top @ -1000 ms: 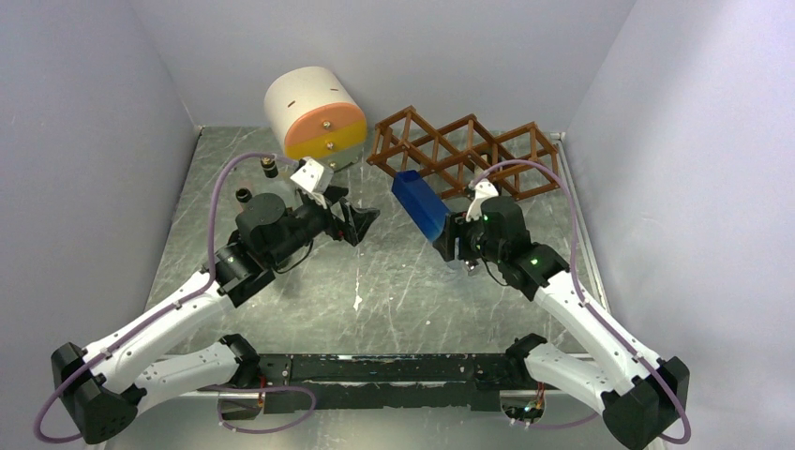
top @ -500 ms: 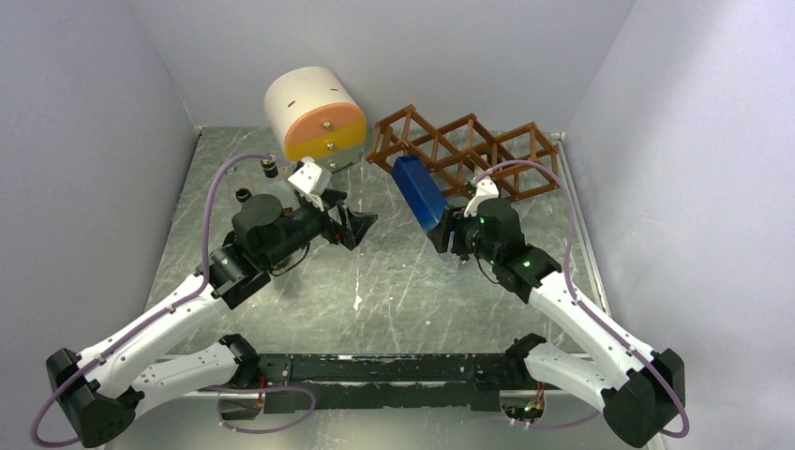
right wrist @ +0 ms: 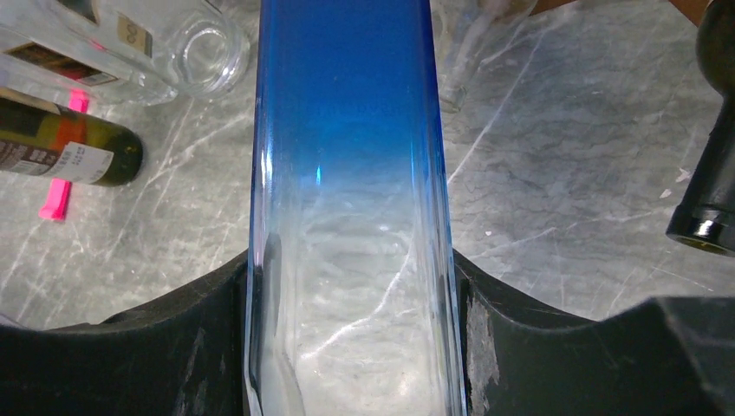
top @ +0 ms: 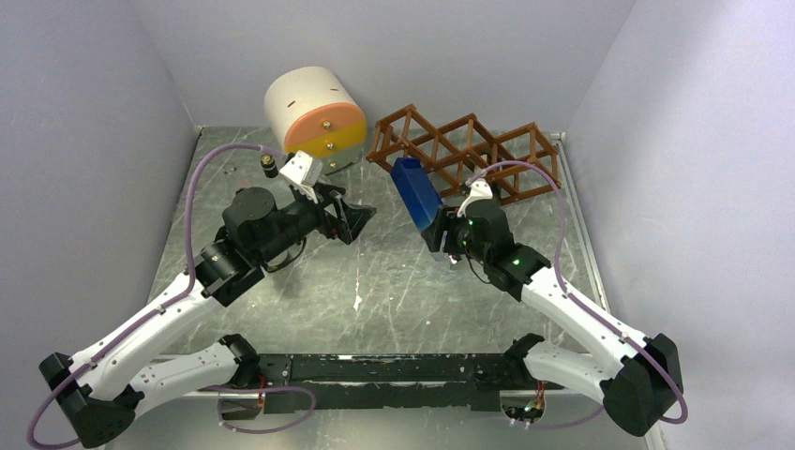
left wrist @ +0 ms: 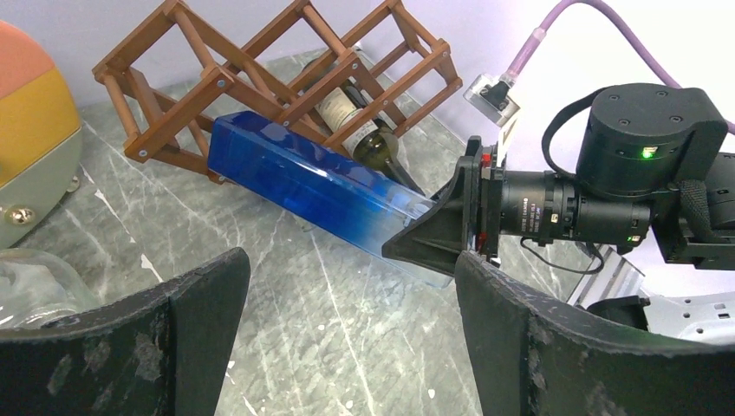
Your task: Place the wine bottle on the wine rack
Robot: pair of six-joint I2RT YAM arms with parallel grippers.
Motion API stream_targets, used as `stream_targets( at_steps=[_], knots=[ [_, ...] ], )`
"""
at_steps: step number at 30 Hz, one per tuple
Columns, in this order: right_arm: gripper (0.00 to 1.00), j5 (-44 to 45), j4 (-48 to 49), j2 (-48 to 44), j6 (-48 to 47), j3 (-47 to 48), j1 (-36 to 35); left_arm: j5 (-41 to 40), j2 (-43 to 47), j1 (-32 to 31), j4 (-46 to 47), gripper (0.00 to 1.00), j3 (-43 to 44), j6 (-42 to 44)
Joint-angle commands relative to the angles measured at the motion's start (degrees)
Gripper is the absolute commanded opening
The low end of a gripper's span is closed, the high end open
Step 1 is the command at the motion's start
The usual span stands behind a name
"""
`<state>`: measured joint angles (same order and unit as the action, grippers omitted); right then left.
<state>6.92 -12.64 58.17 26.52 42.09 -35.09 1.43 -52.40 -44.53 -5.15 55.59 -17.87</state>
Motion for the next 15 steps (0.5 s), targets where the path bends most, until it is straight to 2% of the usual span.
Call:
stream_targets(
  at_steps=[1,6,15],
  knots=[
    [0.00,5.47,15.94,-0.94,5.34,1.97,-1.25,0.52,1.19,-0.35,-1.91,0.92,2.07,-1.25],
    [0.00,12.32,17.55,1.36,9.08,2.57,-5.81,-0.70,1.38,-0.31,-2.81,0.92,2.21,-1.08],
    [0.00,22.55,20.68,4.23,13.97,3.97,-9.32,-1.84,2.59,-0.30,-4.22,0.92,2.33,-1.04]
  ],
)
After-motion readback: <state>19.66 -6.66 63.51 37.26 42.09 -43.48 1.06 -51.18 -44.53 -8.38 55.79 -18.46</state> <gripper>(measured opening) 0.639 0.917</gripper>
